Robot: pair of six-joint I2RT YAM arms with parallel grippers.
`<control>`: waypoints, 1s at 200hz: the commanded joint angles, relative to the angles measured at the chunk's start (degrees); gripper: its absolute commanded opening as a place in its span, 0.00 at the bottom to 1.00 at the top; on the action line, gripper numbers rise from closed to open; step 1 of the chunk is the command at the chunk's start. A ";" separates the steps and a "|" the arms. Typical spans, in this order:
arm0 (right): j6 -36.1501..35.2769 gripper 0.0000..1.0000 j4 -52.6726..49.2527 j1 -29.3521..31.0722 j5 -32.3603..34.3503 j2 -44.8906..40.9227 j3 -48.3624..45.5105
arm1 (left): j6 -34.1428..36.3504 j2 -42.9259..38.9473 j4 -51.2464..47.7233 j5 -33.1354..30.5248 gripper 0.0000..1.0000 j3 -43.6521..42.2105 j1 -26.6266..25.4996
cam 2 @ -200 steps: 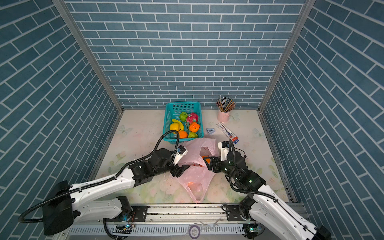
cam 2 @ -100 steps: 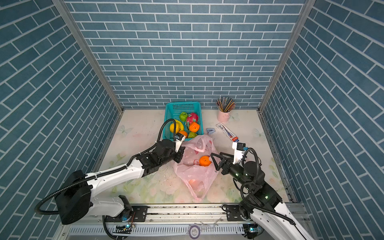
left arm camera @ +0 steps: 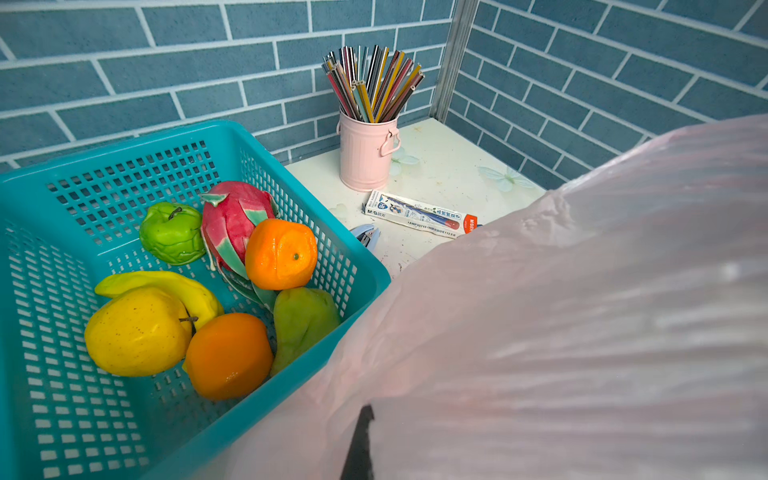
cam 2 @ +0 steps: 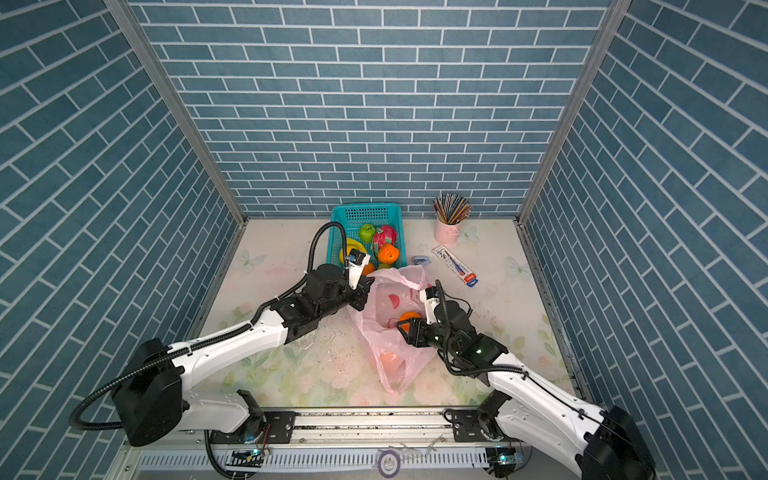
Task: Untie the knot of the plastic bag and take out the fruit
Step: 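Hold the pink bag rim open with the left gripper while the right reaches inside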
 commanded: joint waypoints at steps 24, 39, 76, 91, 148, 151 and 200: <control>6.74 0.47 9.40 12.02 -2.08 -2.51 -5.71 | -1.97 2.35 4.38 5.48 0.05 4.32 4.02; 8.59 0.46 13.02 15.82 -1.54 -0.57 -7.22 | -2.29 4.63 4.78 7.58 0.05 6.87 4.09; 4.00 0.49 21.22 21.01 -3.42 12.29 -2.64 | -6.15 7.96 7.51 12.22 0.13 9.59 4.02; 3.43 0.51 24.34 21.54 -5.32 18.02 -0.52 | -6.27 7.38 7.63 12.25 0.24 9.28 3.88; 0.91 0.66 16.10 21.63 9.43 11.25 2.56 | -3.38 -2.83 -0.46 6.69 0.66 4.09 3.77; 0.72 0.67 15.32 21.63 10.50 10.68 2.63 | -3.40 -3.53 -0.87 6.42 0.67 3.72 3.68; 2.25 0.67 4.99 21.63 20.82 6.09 4.69 | -7.56 -13.79 -9.40 4.10 0.79 -2.33 2.03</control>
